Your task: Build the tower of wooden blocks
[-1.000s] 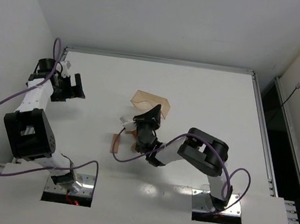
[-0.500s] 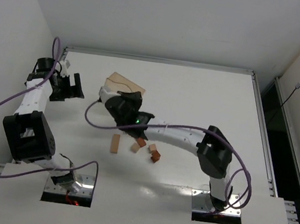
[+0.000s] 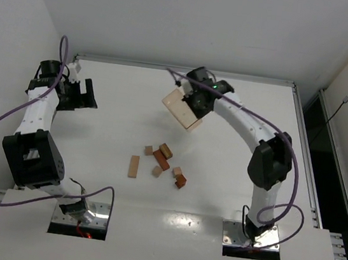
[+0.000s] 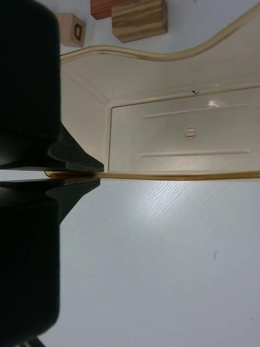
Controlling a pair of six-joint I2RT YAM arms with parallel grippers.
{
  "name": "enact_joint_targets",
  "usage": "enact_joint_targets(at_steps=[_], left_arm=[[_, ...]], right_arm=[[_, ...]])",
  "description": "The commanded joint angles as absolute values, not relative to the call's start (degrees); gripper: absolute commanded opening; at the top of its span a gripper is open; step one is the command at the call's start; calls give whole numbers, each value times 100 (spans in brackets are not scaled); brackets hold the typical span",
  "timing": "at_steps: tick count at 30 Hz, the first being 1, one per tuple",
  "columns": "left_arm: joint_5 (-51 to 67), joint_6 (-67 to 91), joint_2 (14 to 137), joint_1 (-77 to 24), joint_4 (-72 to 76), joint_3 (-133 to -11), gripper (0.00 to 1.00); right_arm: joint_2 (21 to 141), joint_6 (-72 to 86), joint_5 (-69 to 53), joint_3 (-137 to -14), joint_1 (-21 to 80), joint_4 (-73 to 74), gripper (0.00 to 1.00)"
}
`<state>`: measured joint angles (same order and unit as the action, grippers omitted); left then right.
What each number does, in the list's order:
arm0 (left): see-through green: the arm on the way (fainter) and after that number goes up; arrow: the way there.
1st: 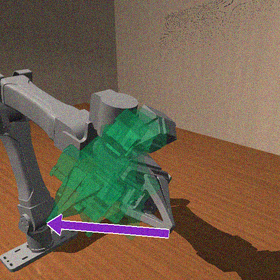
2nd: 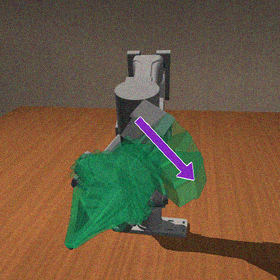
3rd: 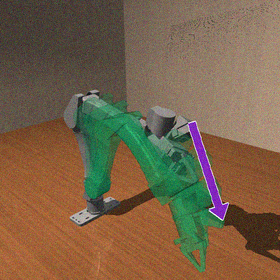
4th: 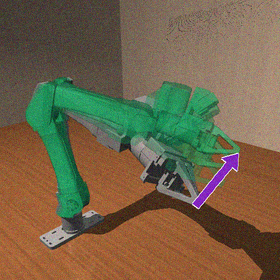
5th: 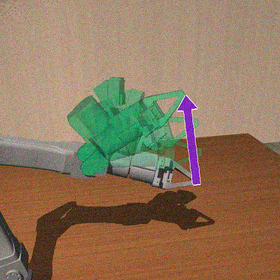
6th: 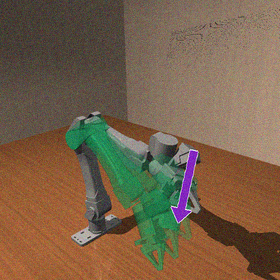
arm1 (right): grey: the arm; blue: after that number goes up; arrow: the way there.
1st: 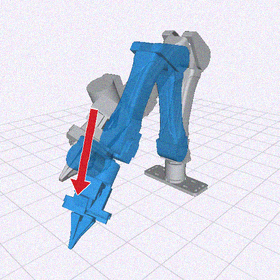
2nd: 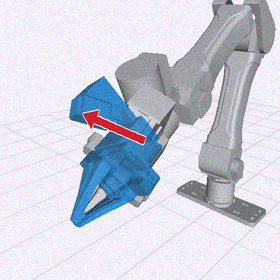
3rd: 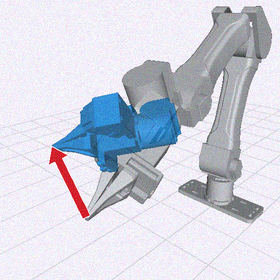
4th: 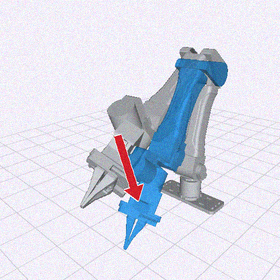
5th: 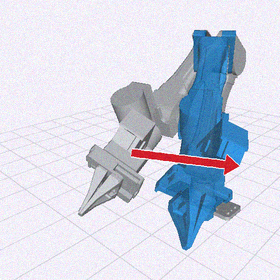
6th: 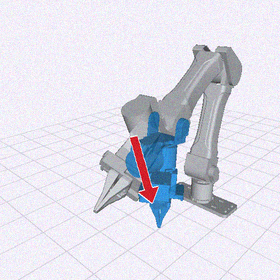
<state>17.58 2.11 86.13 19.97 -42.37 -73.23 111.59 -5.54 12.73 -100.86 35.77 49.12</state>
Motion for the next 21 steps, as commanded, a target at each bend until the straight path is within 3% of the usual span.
enact_joint_targets(at_steps=[1,7,21], left_arm=[[2153,36,8429,2021,-4166,-7400,100],[2364,35,8429,2021,-4096,-7295,100],[2399,-193,9096,1969,-4043,-7892,100]], right_arm=[[11180,-106,-350,-10556,2571,5265,0],[11443,-228,-782,-10986,953,5265,0],[12848,-817,-519,-12119,-939,4967,0]])
